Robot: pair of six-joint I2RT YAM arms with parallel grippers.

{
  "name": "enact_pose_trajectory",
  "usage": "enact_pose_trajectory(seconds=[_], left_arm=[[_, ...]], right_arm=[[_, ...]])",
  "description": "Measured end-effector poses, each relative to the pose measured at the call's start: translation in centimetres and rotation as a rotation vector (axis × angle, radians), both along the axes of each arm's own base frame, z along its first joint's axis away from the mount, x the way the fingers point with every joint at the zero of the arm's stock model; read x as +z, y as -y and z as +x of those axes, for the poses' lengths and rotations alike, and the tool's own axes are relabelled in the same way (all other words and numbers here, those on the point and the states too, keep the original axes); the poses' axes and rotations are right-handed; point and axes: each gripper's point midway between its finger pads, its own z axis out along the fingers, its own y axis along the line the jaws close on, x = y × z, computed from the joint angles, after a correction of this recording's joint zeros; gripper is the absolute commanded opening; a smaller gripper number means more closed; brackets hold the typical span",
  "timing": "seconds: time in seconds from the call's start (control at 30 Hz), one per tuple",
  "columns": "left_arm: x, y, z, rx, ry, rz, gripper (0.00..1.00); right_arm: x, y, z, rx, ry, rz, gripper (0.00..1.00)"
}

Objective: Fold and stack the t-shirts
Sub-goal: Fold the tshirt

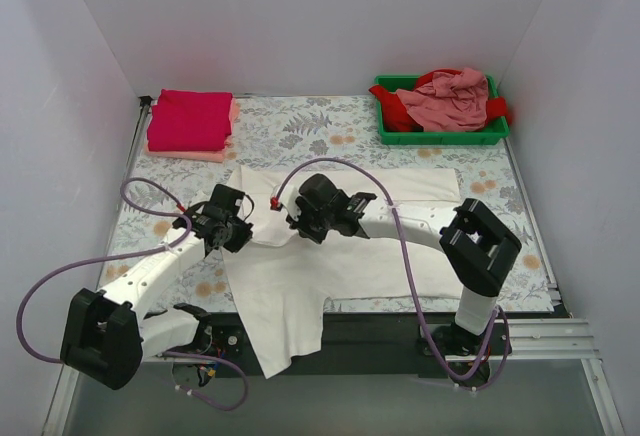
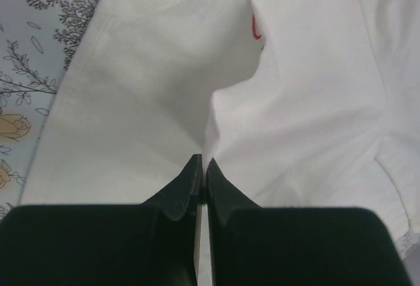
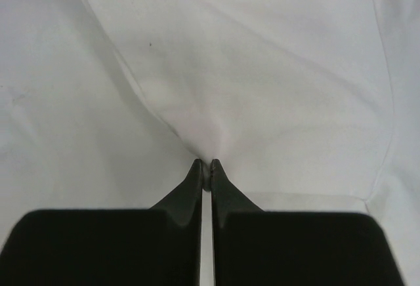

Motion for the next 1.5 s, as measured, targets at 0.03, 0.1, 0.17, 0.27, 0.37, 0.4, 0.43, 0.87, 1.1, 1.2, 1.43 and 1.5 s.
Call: enact_pose_trajectory(seconds=[0.03, 0.1, 0.17, 0.27, 0.37, 0.4, 0.43, 0.87, 1.1, 1.2, 1.43, 1.5], left_arm=[[-0.5, -0.2, -0.4, 0.005, -0.017, 0.007, 0.0], [-1.3, -0.5, -1.2, 0.013, -0.045, 0.014, 0.0], [-1.7, -0.7, -1.7, 0.018, -0.069, 0.021, 0.02], [-1.8, -0.9, -2.2, 0.018, -0.081, 0.025, 0.31], [-1.4, -1.0, -2.8, 0.003, -0.077, 0.021, 0.8], [-1.1, -0.9, -3.0, -0.001, -0.073, 0.015, 0.86], [-0.9, -0.9, -3.1, -0.004, -0.068, 0.01, 0.87], [1.6, 1.1, 1.5, -0.104, 0.006, 0.027, 0.91], [-2.0, 3.3, 9.3, -0.138, -0.034, 0.053, 0.91], [-4.3, 2.8, 11.0, -0.13, -0.08, 0.069, 0.91], [-4.3, 3.0, 15.6, -0.142, -0.059, 0.055, 0.91], [-4.3, 3.2, 16.6, -0.147, -0.054, 0.049, 0.91]], right_arm=[[-0.1, 0.1, -0.2, 0.003, -0.006, -0.003, 0.04], [-0.6, 0.4, -0.5, 0.006, -0.018, -0.011, 0.06], [-1.1, 0.9, -0.9, 0.003, -0.032, -0.023, 0.17], [-1.8, 1.9, -1.6, -0.005, -0.055, -0.04, 0.49], [-2.2, 2.7, -2.1, -0.022, -0.069, -0.055, 0.64], [-2.2, 3.0, -2.2, -0.033, -0.071, -0.058, 0.72], [-2.1, 3.2, -2.2, -0.04, -0.068, -0.058, 0.78], [4.5, 10.8, 6.2, -0.548, -0.035, 0.14, 0.98], [2.7, 23.1, 13.8, -0.981, -0.135, 0.23, 0.98], [0.7, 25.6, 15.1, -1.055, -0.182, 0.218, 0.98], [-3.8, 28.9, 17.5, -1.144, -0.281, 0.171, 0.98], [-3.7, 29.2, 18.9, -1.151, -0.272, 0.191, 0.98]])
